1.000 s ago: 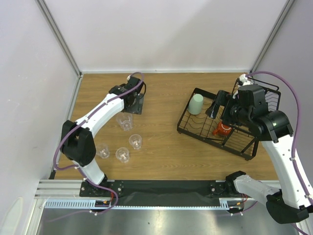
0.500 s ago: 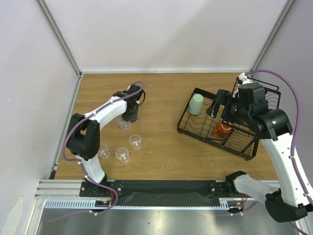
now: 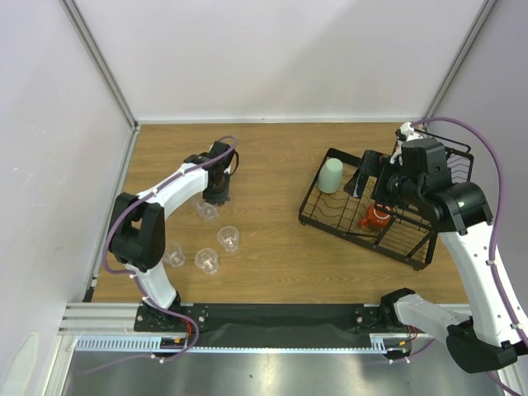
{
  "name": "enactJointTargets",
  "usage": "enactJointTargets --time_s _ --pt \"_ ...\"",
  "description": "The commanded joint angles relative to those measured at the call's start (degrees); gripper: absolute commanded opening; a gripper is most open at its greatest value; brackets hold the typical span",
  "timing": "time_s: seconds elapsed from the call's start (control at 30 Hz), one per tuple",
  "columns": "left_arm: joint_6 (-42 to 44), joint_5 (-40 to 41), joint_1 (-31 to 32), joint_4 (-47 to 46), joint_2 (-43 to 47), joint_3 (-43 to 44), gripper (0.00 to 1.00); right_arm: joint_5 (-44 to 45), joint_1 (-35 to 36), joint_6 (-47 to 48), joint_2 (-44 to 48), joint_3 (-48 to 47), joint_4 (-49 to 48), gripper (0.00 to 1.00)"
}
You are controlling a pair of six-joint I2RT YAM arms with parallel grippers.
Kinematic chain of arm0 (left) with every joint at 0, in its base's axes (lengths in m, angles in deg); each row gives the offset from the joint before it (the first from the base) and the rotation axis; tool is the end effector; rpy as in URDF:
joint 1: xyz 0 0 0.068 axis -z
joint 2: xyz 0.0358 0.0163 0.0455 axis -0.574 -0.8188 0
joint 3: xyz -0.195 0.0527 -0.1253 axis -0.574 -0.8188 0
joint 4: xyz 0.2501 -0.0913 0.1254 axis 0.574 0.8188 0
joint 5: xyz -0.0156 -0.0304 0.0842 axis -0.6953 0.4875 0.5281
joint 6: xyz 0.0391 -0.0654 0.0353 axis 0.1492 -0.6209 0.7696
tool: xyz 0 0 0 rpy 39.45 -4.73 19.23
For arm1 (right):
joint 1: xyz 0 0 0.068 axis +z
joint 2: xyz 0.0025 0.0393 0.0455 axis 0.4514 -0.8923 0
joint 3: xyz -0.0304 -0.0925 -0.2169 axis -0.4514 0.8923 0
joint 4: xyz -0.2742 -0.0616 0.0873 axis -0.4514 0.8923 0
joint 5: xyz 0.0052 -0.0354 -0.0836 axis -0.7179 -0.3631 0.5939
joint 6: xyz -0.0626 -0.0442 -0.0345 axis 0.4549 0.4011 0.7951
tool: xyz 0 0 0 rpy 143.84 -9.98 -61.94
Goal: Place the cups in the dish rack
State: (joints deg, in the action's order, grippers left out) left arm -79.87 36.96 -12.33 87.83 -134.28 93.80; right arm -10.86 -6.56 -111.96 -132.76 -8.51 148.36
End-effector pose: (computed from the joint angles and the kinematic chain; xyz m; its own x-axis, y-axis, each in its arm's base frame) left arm 0.3652 -0.1362 0.1281 -0.9212 0.0813 -0.3806 0.0508 0.9947 0.0894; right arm 0.2313 0.0884 0.3945 -0.6956 0.2249 -0.6823 -0.0651 0.9261 0.3717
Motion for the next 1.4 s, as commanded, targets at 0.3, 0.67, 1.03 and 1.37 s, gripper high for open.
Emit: enactJointTargets --time_s 0.3,0.67,1.03,1.37 --pt "-22.1 -29.5 -1.7 -19.7 12.2 13.6 0.00 -8.1 -0.2 -1.5 2.8 0.5 -8.8 1.00" --pt "-74.6 -51.3 0.2 -97.2 10.7 -5.8 0.00 -15.5 -0.2 -2.4 9.2 5.0 -21.5 1.00" --pt "-93.7 -34.9 13.6 -132.3 0.0 -7.0 0.00 -12.9 -0.2 -3.9 9.7 4.9 -26.6 1.00" --pt "-94.3 -33.4 18.0 -133.5 -0.7 -4.0 0.00 -6.8 -0.4 -2.6 7.6 1.9 -24.1 1.00"
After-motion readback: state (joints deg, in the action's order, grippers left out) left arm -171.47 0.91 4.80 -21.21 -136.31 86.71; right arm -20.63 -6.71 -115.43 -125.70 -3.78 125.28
